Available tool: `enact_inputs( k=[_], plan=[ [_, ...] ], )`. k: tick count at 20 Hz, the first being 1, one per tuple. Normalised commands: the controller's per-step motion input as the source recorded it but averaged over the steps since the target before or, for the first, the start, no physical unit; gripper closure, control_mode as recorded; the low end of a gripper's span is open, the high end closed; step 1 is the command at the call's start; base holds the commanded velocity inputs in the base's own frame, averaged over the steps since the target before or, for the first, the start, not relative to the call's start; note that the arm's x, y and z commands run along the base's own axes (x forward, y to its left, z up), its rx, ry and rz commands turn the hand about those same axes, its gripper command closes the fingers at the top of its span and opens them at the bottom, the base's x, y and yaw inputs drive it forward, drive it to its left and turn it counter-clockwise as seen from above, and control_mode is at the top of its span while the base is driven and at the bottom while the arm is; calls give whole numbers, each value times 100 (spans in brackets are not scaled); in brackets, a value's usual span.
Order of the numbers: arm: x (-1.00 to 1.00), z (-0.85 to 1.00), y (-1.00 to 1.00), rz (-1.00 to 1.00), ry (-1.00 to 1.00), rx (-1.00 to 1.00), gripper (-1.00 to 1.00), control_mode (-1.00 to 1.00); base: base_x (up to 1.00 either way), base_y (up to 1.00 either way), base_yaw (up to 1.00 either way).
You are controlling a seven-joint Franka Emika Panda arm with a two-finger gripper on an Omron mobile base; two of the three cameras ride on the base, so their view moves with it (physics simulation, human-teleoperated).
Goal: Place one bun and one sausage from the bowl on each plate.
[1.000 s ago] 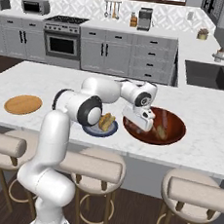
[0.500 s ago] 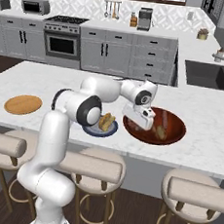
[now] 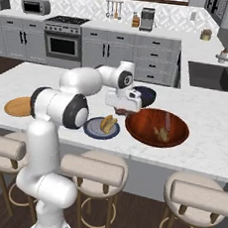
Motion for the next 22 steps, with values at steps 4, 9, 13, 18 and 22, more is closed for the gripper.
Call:
enact_inputs(
  k=[4, 9, 13, 18, 22],
  plan=[
    [1, -17, 100, 41, -38, -11, 100, -100, 0, 0, 0],
    [73, -32, 82, 26, -29, 9, 100, -100, 0, 0, 0],
    [41, -1, 23, 2, 27, -3, 100, -100, 0, 0, 0],
    [1, -25, -6, 0, 20, 0, 100, -100, 0, 0, 0],
    [-26, 0, 56, 11, 0, 0, 100, -100, 0, 0, 0]
  ],
)
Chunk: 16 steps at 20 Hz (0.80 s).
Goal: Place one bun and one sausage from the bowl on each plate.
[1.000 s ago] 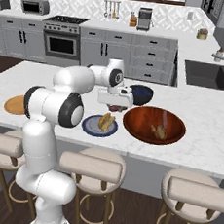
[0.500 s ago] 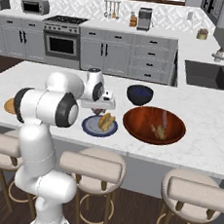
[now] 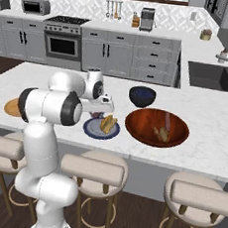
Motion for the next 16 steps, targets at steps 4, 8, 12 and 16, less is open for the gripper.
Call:
enact_inputs(
  k=[4, 8, 12, 16],
  plan=[
    [0, -64, 14, 7, 4, 0, 100, -100, 0, 0, 0],
    [3, -63, 0, 1, 2, 1, 100, -100, 0, 0, 0],
    [0, -6, 0, 0, 0, 0, 100, -100, 0, 0, 0],
    [0, 2, 0, 0, 0, 0, -100, -100, 0, 0, 0]
  ],
)
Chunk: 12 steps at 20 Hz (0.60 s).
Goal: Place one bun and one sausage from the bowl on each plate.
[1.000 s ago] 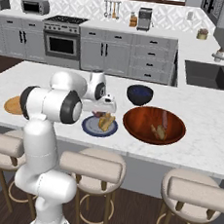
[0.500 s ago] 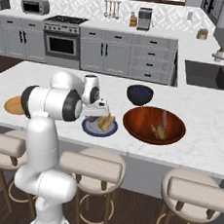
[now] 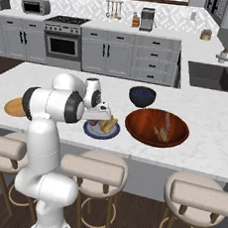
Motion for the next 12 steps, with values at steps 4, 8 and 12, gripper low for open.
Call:
enact_inputs(
  k=[4, 8, 12],
  plan=[
    [-14, 19, 0, 0, 0, 0, -100, -100, 0, 0, 0],
    [-30, 52, 0, 0, -2, 0, -100, -100, 0, 0, 0],
    [-52, 96, -14, 0, -1, 0, -100, -100, 0, 0, 0]
  ],
)
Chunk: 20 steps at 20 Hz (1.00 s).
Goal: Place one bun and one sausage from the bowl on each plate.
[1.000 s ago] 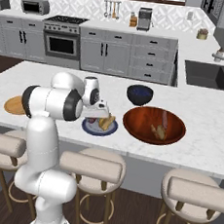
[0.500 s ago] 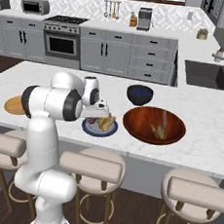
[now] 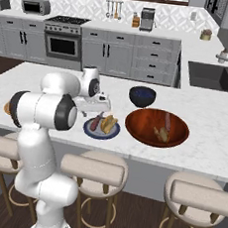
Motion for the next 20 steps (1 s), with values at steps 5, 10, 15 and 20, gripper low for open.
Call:
enact_inputs(
  k=[5, 10, 15, 20],
  plan=[
    [-51, 67, -89, -10, -1, 0, -100, -100, 0, 0, 0],
    [-3, 21, -100, -7, 0, -1, -100, -100, 0, 0, 0],
    [0, 0, -100, 0, 0, -7, -100, -100, 0, 0, 0],
    [0, 0, -100, 0, 0, -1, -100, -100, 0, 0, 0]
  ],
)
